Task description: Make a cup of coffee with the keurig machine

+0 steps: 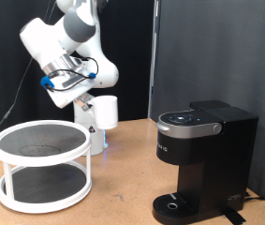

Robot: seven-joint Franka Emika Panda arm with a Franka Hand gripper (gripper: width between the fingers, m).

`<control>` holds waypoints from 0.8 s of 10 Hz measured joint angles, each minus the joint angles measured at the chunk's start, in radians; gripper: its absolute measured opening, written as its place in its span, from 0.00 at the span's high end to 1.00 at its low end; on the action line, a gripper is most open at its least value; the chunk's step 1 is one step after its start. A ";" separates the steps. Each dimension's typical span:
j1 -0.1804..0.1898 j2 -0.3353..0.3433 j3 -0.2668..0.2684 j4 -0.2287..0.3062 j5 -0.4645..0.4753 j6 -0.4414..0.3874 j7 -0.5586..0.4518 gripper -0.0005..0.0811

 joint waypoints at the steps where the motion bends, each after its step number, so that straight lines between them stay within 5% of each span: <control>1: 0.020 0.021 0.016 0.004 0.022 0.027 0.000 0.99; 4: 0.058 0.074 0.042 0.017 0.065 0.083 0.000 0.99; 8: 0.057 0.088 0.047 0.016 0.058 0.078 0.009 0.99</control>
